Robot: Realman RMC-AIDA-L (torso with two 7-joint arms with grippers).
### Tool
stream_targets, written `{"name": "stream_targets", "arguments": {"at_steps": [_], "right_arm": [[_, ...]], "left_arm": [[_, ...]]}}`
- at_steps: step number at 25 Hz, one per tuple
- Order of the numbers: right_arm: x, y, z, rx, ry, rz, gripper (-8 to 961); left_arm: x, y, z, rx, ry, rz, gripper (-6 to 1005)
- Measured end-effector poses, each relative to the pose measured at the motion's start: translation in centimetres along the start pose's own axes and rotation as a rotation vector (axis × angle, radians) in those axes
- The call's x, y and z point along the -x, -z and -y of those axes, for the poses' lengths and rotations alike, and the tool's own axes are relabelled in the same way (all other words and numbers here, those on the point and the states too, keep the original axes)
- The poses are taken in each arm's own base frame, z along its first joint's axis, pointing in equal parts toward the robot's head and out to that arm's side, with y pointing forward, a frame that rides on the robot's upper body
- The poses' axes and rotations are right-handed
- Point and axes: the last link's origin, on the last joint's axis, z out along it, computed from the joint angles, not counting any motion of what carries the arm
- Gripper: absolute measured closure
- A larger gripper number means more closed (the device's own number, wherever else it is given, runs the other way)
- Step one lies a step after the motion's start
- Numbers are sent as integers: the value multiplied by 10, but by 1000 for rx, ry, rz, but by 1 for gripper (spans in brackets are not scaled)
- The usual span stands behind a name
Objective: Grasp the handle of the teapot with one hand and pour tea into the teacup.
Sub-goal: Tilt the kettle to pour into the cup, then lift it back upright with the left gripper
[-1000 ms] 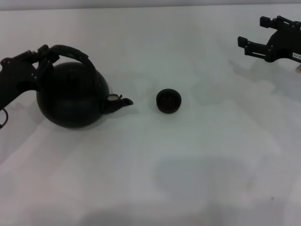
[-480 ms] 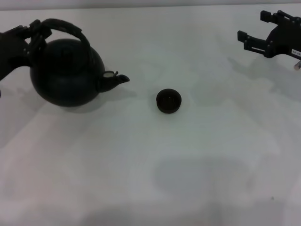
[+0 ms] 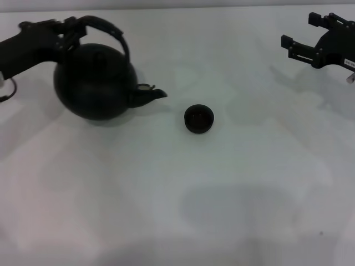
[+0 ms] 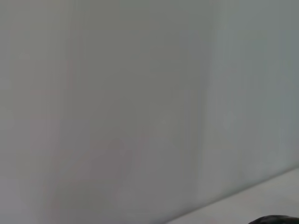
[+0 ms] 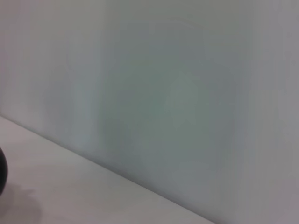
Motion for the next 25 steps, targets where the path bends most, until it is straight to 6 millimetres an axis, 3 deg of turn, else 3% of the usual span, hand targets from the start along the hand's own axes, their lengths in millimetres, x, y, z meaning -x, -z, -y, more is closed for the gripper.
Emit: {"name": "stream_targets", "arguments": {"at_steps": [8, 25], "right_arm": [[-5, 2, -1, -14, -2, 11, 96], [2, 3, 1, -21, -5, 64, 96]], "left_arm": [[-34, -24, -8, 41, -50, 89, 804], [-60, -49, -27, 52, -155, 214, 807]]}}
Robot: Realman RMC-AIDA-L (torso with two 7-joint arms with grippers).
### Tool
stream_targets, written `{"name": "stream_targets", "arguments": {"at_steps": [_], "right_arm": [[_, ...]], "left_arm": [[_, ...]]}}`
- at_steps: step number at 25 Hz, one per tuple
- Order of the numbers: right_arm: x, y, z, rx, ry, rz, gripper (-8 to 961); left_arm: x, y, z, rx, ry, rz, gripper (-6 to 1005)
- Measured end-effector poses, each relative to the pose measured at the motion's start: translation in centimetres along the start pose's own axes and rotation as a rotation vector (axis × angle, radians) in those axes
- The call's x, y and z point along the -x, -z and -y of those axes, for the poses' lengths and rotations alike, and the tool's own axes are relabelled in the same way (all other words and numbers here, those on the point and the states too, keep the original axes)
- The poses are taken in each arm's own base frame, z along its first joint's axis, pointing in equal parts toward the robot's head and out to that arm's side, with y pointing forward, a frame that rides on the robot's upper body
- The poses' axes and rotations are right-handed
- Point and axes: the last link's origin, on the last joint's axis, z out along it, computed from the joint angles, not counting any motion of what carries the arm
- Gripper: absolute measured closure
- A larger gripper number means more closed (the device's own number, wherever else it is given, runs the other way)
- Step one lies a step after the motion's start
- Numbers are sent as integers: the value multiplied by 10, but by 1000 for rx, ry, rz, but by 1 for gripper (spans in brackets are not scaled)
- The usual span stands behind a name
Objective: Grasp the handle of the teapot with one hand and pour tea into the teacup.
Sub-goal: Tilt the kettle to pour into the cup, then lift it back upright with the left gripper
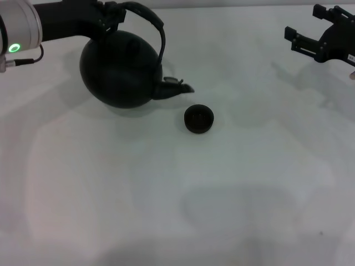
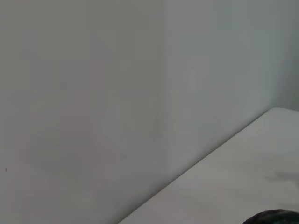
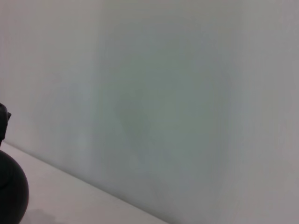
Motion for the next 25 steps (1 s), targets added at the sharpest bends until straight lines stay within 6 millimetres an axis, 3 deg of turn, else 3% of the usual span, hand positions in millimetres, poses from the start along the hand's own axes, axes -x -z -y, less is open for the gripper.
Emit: {"name": "stream_targets", "arguments": {"at_steps": [25], "right_arm": [[0, 3, 2, -14, -12, 9, 97]], "left_arm": [[-15, -13, -15, 3, -131, 125, 817]]}}
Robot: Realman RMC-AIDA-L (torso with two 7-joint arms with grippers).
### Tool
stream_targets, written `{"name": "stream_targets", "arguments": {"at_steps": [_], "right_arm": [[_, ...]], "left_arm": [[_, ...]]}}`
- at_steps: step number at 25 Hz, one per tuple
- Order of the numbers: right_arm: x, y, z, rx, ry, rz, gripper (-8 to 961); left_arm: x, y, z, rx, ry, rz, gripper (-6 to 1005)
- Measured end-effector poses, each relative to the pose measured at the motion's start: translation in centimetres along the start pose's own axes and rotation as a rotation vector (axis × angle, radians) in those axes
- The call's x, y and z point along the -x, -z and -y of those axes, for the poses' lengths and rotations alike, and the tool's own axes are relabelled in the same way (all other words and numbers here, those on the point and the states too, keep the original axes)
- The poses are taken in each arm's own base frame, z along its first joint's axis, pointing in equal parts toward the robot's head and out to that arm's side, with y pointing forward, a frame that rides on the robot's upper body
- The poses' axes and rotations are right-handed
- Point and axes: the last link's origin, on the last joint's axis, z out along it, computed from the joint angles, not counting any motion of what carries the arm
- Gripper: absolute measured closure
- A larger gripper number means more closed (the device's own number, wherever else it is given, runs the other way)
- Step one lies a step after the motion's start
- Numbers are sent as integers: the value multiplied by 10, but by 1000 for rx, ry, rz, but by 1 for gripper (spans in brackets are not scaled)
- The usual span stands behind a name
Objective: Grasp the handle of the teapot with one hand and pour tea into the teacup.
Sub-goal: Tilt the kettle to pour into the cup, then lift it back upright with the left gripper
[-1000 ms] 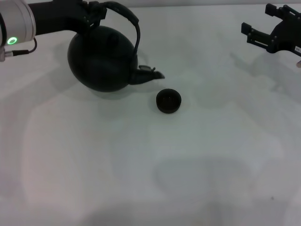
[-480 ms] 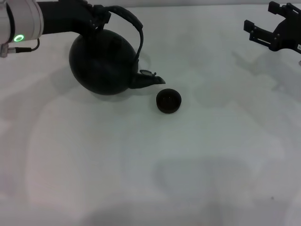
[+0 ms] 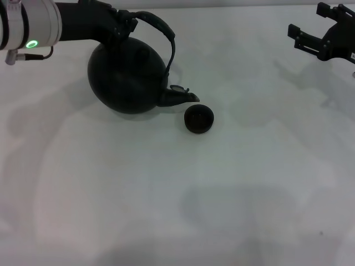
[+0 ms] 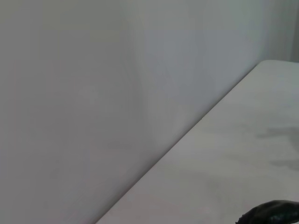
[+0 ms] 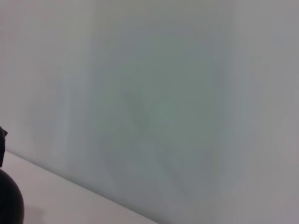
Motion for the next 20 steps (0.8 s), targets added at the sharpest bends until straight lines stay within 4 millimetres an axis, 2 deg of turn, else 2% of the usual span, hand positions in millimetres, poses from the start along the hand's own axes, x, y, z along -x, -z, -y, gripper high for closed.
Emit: {"name": "stream_targets", "arguments": {"at_steps": [9, 20], "right_arm": [[1, -1, 1, -2, 6, 1, 98], [1, -1, 2, -11, 11, 2, 98]], "left_arm": [[-9, -7, -7, -13, -85, 75, 820], [-24, -13, -9, -7, -136, 89, 825]]}}
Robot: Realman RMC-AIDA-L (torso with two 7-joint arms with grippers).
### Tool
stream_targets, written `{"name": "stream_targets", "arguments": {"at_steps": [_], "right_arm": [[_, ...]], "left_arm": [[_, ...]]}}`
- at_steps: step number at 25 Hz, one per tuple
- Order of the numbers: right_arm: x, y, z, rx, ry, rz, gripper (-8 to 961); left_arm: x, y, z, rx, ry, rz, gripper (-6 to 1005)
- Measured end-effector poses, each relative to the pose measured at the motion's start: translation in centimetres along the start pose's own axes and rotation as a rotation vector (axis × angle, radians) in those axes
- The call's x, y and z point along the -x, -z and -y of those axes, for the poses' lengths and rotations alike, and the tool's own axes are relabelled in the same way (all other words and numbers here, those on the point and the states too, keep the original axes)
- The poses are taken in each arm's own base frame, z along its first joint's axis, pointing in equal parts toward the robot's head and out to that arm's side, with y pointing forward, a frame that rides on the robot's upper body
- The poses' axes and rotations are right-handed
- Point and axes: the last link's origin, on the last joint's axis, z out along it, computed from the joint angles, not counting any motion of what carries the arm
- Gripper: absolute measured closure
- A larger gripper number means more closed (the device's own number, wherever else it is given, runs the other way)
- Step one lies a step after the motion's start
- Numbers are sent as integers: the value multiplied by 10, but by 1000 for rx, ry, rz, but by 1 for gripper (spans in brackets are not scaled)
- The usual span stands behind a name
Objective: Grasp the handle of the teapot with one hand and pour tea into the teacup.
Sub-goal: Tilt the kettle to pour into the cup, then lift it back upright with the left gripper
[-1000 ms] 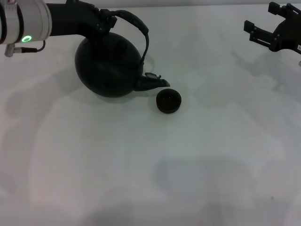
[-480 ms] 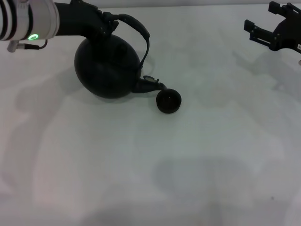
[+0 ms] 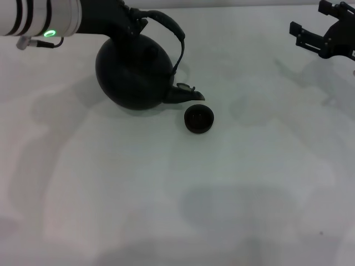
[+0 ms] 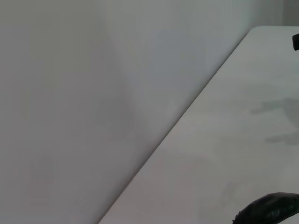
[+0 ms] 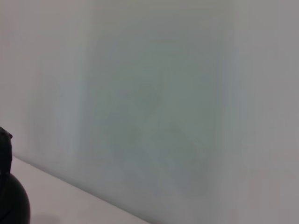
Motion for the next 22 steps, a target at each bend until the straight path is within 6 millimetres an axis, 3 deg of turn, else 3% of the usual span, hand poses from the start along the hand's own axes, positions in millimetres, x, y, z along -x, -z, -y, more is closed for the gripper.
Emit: {"name": "stream_targets", "arguments": {"at_steps": [22], "right_arm": [[-1, 0, 3, -17, 0, -7, 97]], "left_arm": [[-11, 4, -10, 17, -100, 82, 829]]}}
